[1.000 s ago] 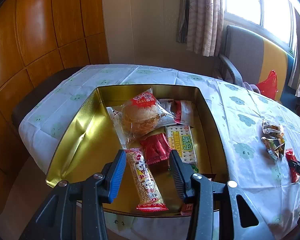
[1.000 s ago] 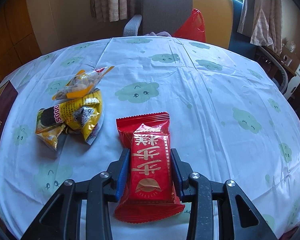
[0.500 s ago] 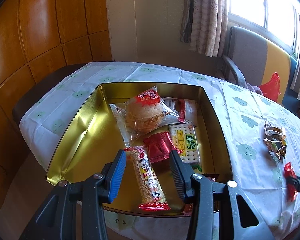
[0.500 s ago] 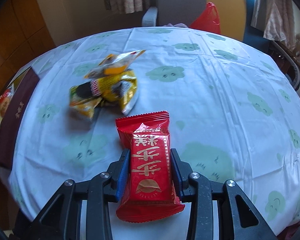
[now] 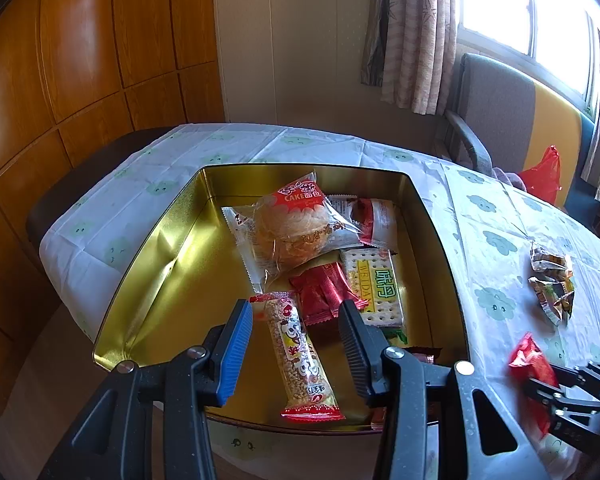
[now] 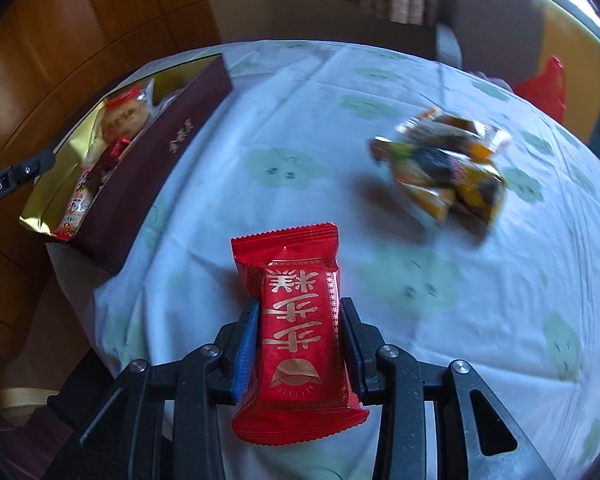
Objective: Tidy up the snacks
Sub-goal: 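Carry the red bar packet toward the tin with the right tool, then lower the red bar packet into the gold tin and open the right tool, then move the left tool to the yellow snack bag and grasp it, then lift the yellow bag with the left tool while the right tool grasps the clear orange-edged bag, then carry the yellow bag over the gold tin with the left tool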
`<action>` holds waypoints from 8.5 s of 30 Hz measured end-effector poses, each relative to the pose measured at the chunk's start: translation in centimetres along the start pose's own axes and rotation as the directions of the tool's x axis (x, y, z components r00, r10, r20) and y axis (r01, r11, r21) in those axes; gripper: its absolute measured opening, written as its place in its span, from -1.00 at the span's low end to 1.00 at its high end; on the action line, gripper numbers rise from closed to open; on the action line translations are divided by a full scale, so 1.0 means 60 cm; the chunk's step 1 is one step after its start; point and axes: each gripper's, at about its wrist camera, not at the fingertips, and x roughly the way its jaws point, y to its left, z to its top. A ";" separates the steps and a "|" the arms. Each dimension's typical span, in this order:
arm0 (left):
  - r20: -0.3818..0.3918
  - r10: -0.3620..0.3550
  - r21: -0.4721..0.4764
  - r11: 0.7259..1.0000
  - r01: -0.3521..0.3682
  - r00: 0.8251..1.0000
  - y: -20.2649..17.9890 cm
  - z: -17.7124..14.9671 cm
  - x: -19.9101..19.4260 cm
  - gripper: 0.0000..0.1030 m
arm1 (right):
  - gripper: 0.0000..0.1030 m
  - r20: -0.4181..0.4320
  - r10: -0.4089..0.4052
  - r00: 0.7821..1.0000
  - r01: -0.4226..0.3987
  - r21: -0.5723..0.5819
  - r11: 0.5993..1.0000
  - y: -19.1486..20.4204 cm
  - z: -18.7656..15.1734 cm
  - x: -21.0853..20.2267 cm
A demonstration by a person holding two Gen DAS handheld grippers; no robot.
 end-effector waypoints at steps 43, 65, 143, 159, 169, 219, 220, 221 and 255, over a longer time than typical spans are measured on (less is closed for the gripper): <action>0.040 0.096 -0.077 0.993 -0.093 0.995 0.048 0.013 -0.005 -0.12 | -0.25 0.136 0.257 0.957 -0.266 0.048 0.963 0.118 0.130 -0.051; 0.009 0.101 -0.090 0.991 -0.100 0.995 0.058 0.003 0.019 -0.12 | -0.17 0.144 0.261 0.955 -0.272 0.066 0.960 0.178 0.238 0.037; -0.155 -0.319 0.348 0.868 0.354 0.935 -0.297 0.033 0.016 -0.11 | 0.42 0.114 -0.277 0.954 0.178 0.529 0.830 -0.245 -0.083 -0.097; -0.310 -0.414 0.639 0.576 0.510 0.856 -0.524 0.021 0.077 0.26 | 0.48 0.099 -0.249 0.963 0.156 0.550 0.821 -0.274 -0.104 -0.081; -0.441 -0.405 0.583 0.549 0.599 0.801 -0.546 -0.005 0.149 -0.25 | 0.59 0.115 -0.239 0.964 0.144 0.528 0.837 -0.274 -0.104 -0.078; -0.268 -0.489 0.425 0.713 0.557 0.830 -0.314 -0.115 0.057 -0.39 | -0.23 0.055 -0.080 0.995 0.067 0.203 0.977 -0.180 0.154 0.051; -0.267 -0.488 0.426 0.714 0.556 0.831 -0.314 -0.115 0.057 -0.39 | -0.23 0.054 -0.094 0.994 0.082 0.186 0.979 -0.176 0.139 0.044; -0.266 -0.486 0.427 0.715 0.554 0.832 -0.315 -0.116 0.057 -0.39 | -0.23 0.052 -0.100 0.994 0.090 0.176 0.980 -0.174 0.127 0.039; 0.010 -0.199 -0.011 0.980 0.199 0.980 0.012 0.050 -0.001 -0.45 | -0.20 0.115 -0.136 0.984 0.116 0.165 0.979 -0.147 0.009 -0.010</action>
